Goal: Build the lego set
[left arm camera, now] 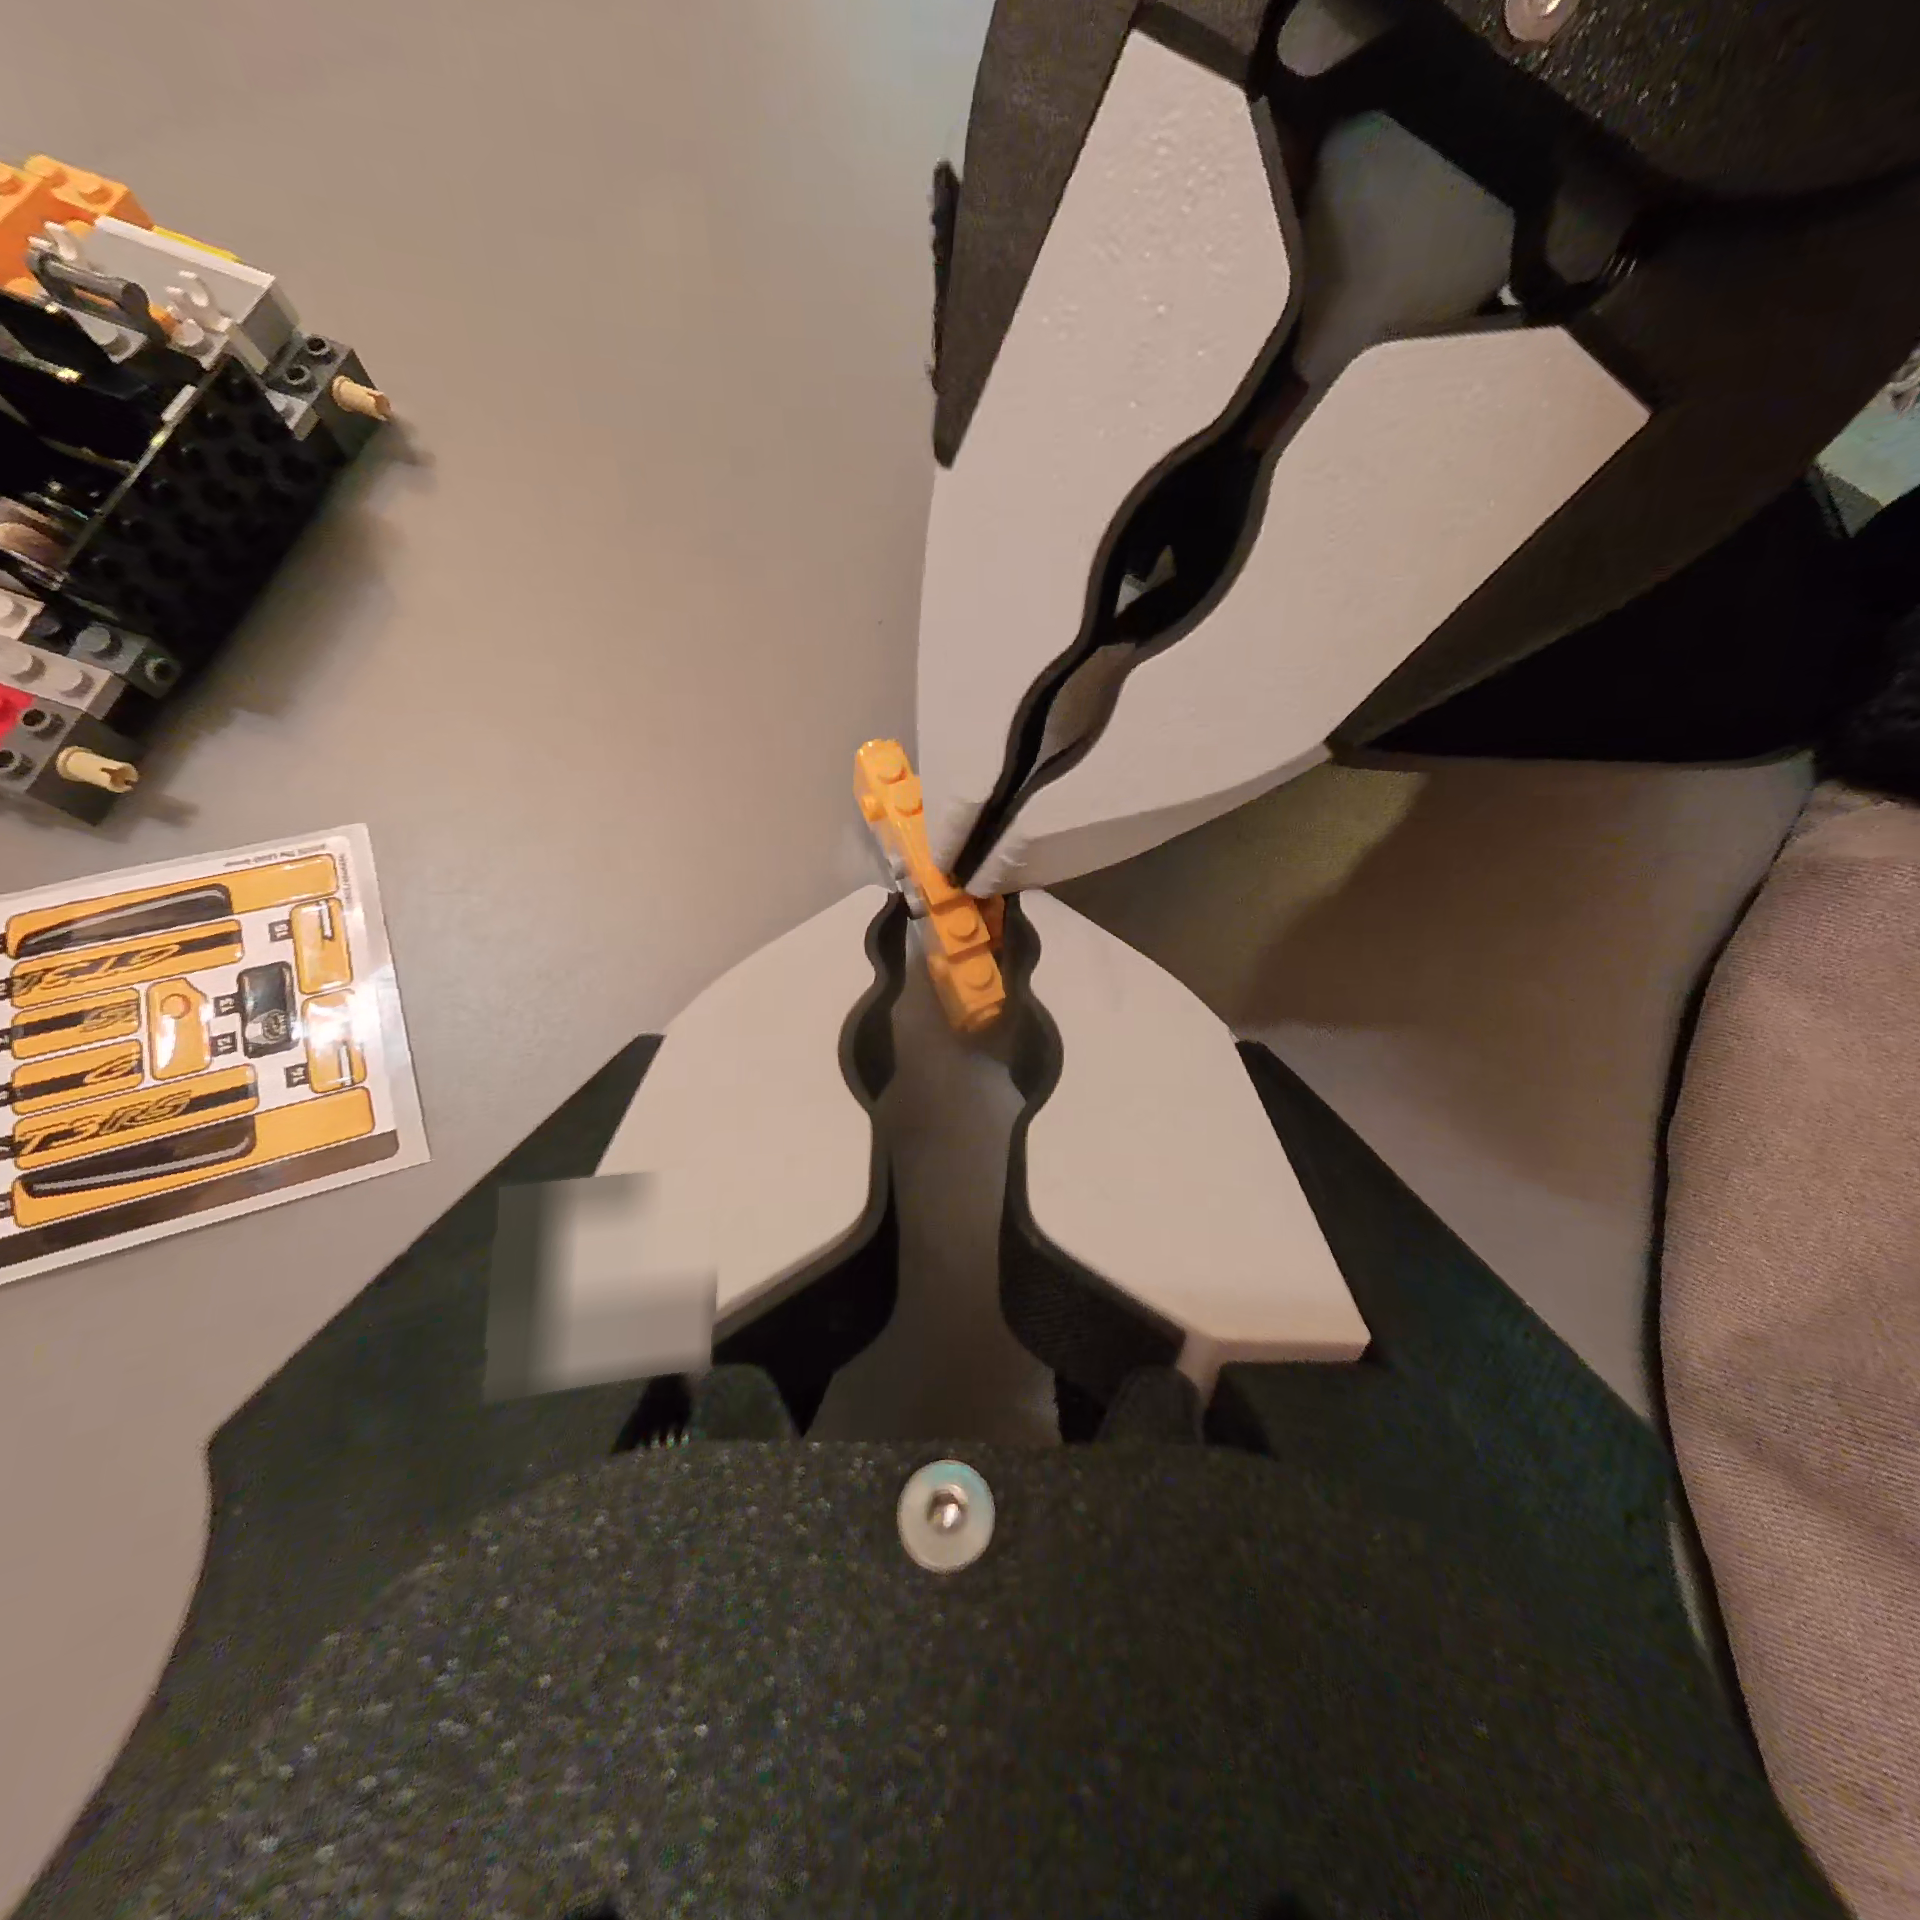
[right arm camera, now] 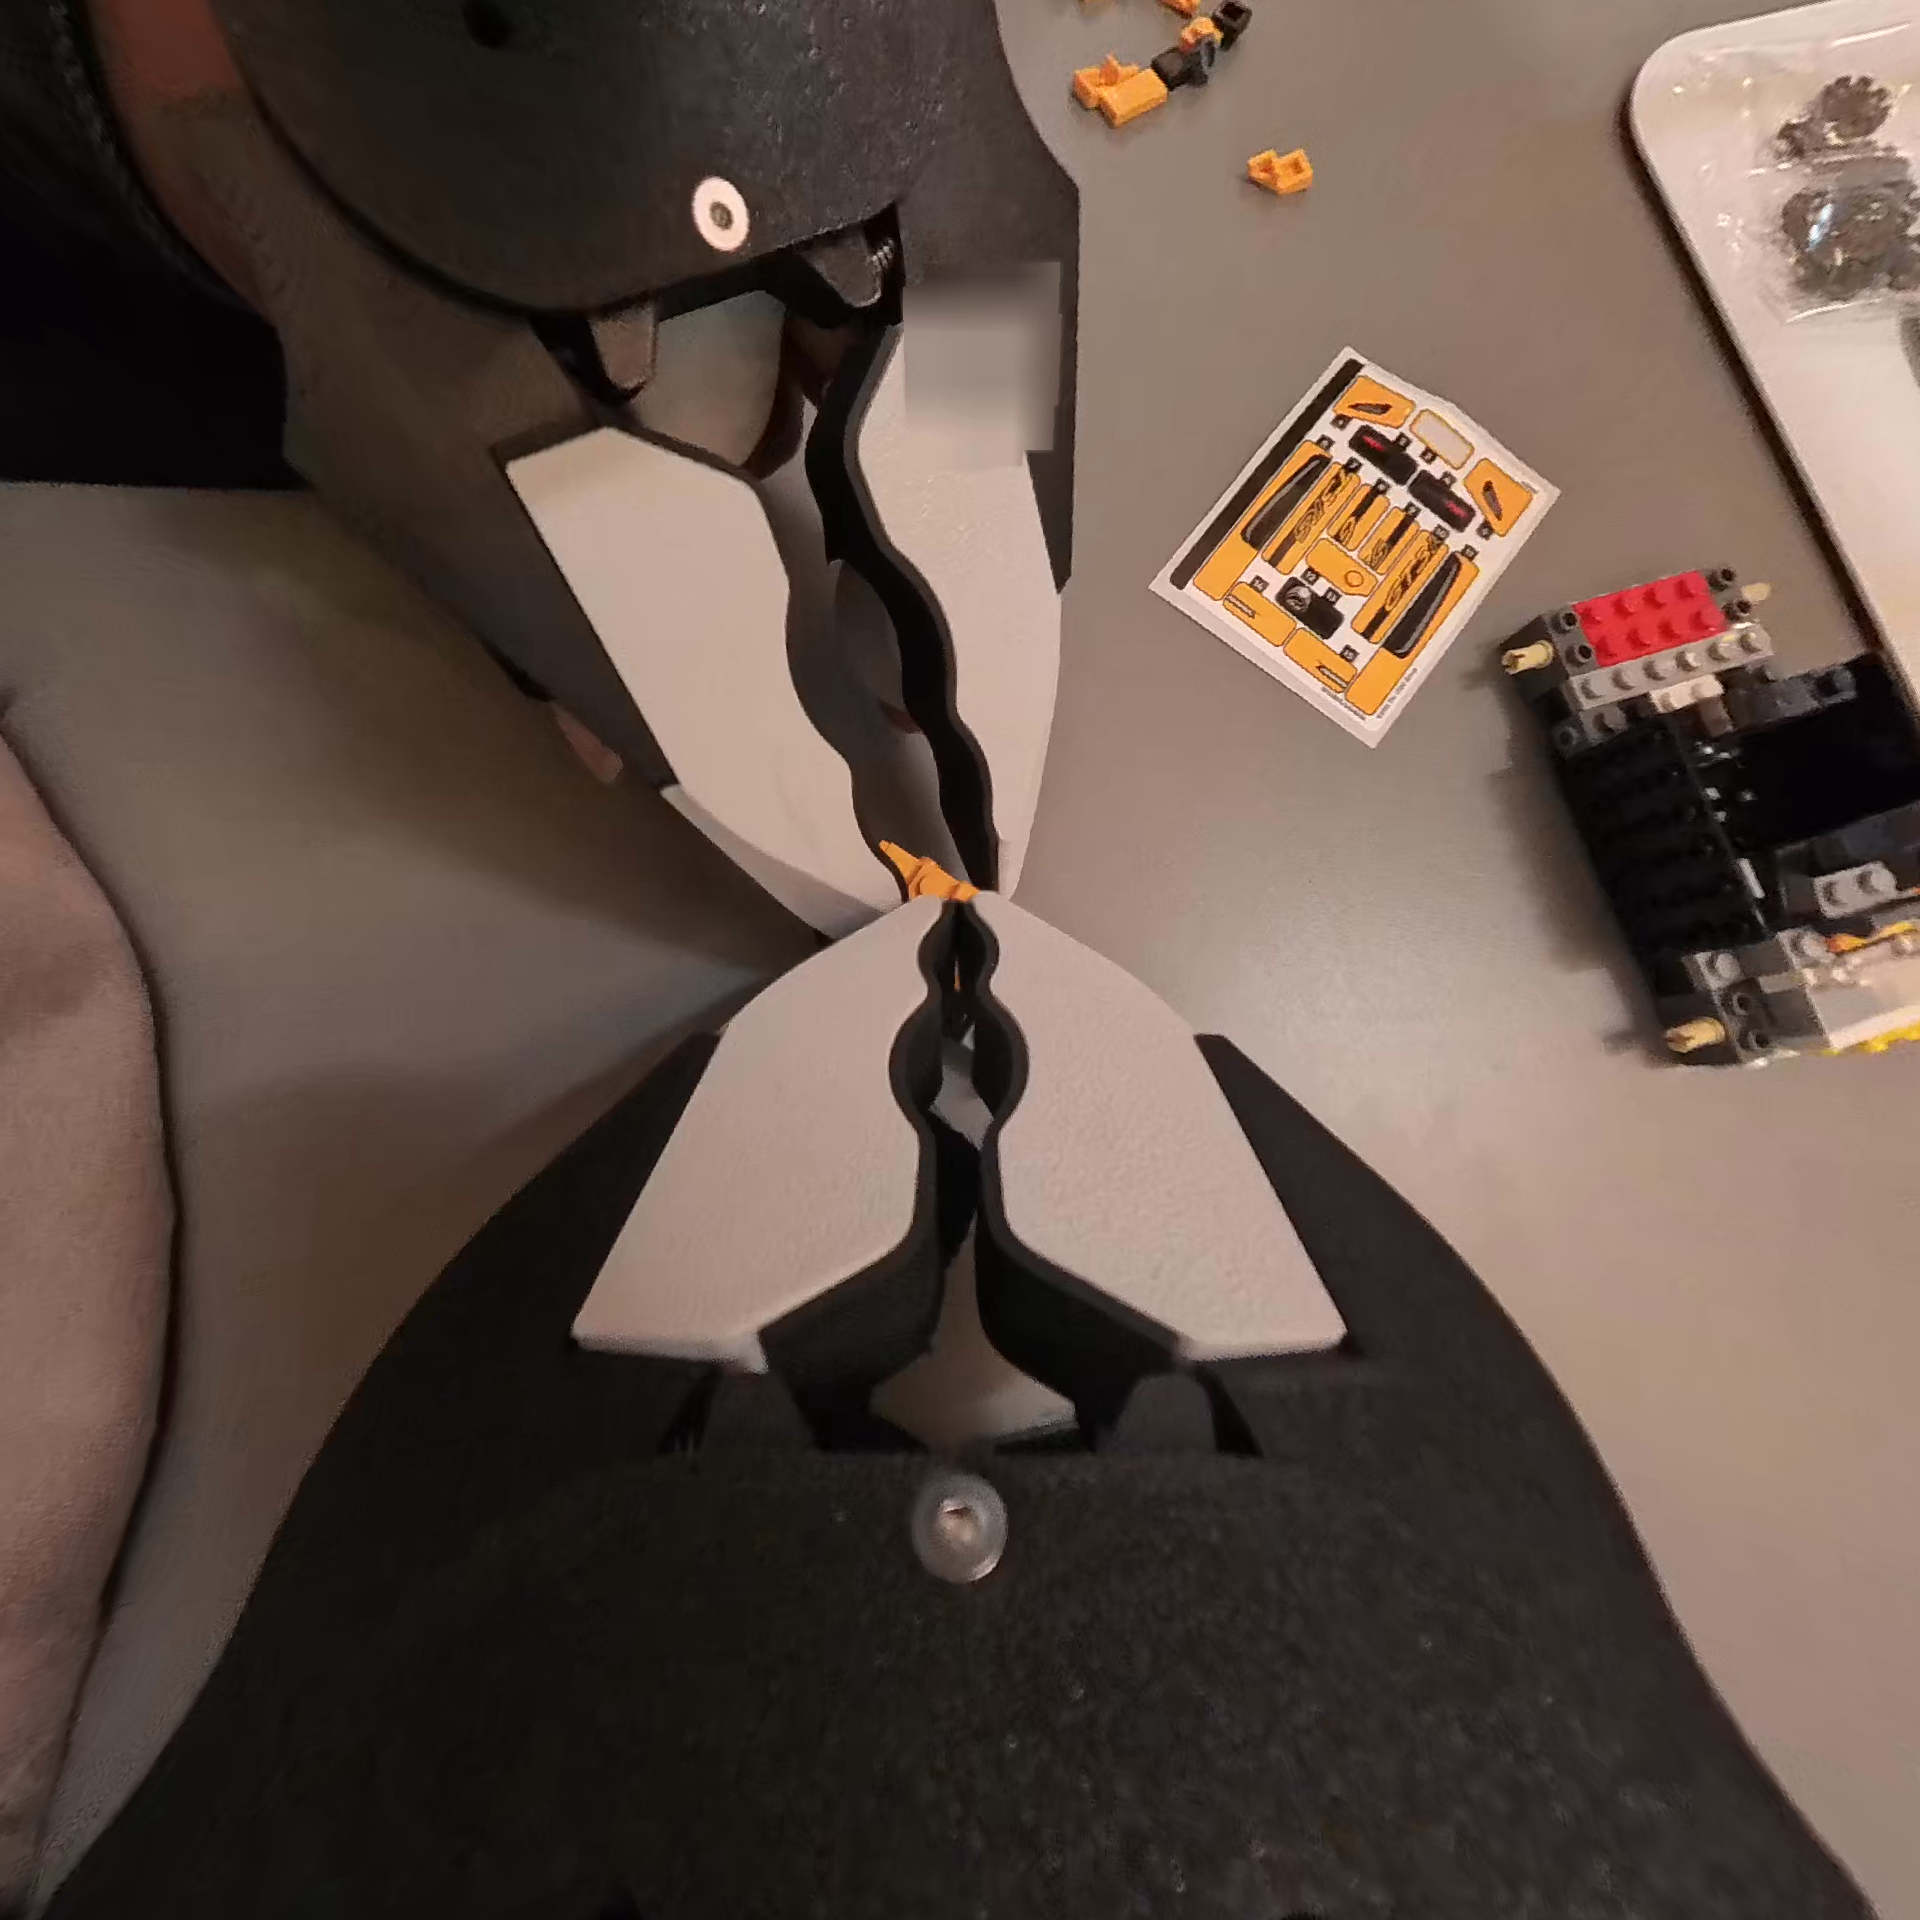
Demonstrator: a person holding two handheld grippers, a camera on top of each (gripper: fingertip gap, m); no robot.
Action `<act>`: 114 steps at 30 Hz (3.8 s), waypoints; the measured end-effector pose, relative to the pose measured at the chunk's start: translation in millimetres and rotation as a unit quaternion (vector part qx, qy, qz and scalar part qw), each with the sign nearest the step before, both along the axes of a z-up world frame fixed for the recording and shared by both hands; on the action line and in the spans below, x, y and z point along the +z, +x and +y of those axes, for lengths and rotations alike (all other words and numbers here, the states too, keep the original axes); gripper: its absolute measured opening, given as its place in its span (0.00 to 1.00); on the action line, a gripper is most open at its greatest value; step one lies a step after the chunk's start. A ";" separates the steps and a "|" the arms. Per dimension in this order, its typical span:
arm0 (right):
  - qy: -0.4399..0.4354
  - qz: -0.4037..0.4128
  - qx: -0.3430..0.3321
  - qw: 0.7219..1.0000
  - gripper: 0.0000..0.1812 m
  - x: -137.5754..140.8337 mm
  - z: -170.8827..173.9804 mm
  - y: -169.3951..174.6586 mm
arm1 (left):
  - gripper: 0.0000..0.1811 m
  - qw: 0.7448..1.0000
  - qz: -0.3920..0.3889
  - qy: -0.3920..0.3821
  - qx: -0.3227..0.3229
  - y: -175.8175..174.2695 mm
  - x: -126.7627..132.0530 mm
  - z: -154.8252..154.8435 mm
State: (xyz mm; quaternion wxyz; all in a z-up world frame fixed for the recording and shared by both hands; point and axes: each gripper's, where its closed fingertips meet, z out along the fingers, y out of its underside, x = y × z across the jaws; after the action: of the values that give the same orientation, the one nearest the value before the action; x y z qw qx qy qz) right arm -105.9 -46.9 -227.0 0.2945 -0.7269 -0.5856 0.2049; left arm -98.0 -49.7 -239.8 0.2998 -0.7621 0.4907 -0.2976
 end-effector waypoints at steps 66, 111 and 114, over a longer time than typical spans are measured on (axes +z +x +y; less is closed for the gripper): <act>-0.092 0.057 0.070 0.992 0.00 20.4 -2.1 5.2 | 0.10 0.999 -0.013 0.000 -0.031 0.0 0.0 -4.7; -0.030 0.004 0.091 0.995 0.00 7.4 -3.9 4.9 | 0.08 0.999 -0.011 0.005 -0.045 1.0 0.0 -6.9; -0.041 -0.020 0.096 0.994 0.00 -0.4 -4.9 2.2 | 0.08 0.999 -0.010 0.006 -0.045 1.0 0.0 -6.9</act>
State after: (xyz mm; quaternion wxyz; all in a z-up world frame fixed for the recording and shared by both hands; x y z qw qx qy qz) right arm -103.7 -51.8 -227.4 0.2313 -0.6831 -0.6494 0.2412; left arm -97.0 -56.7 -239.8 0.2956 -0.7345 0.5229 -0.3159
